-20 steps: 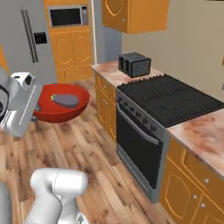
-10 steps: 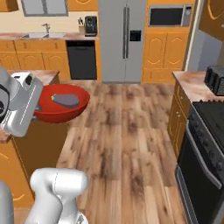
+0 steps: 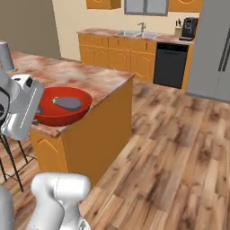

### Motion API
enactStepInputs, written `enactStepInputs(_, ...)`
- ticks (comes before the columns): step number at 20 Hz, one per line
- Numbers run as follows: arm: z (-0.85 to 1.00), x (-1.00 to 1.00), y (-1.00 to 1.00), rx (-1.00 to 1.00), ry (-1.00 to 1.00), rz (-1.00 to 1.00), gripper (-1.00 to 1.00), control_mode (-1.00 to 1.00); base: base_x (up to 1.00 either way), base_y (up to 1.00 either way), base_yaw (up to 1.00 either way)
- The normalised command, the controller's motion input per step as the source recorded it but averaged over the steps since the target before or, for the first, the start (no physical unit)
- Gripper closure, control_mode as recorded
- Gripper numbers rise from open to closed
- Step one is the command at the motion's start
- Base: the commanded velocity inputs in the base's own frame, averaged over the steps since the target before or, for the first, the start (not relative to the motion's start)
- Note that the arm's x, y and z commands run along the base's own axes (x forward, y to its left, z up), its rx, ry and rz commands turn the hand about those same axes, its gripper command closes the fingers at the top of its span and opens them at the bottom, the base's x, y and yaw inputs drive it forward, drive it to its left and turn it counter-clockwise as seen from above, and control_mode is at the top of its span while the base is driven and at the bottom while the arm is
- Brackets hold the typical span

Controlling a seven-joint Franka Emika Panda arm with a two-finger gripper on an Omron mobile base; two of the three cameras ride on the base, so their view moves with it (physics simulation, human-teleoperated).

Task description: Pick the eggplant from the cabinet and place it in the bowl. Then pick the bowl and place it in the sink. Then turn on the sink facuet.

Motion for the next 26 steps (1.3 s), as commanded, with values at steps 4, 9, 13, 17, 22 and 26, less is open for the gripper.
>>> enactStepInputs(4, 0.0, 0.0, 0.0, 0.0, 0.0, 0.0, 1.0, 1.0, 0.28, -0.18, 0.73)
enactStepInputs(9, 0.0, 0.0, 0.0, 0.0, 0.0, 0.0, 1.0, 1.0, 0.37, -0.22, 0.73)
enactStepInputs(13, 0.0, 0.0, 0.0, 0.0, 0.0, 0.0, 1.0, 1.0, 0.32, -0.35, 0.69)
enactStepInputs(17, 0.0, 0.0, 0.0, 0.0, 0.0, 0.0, 1.0, 1.0, 0.29, -0.53, 0.61)
enactStepInputs(22, 0.0, 0.0, 0.0, 0.0, 0.0, 0.0, 1.0, 1.0, 0.02, -0.92, 0.17)
enactStepInputs(26, 0.0, 0.0, 0.0, 0.0, 0.0, 0.0, 1.0, 1.0, 0.05, -1.0, -0.16)
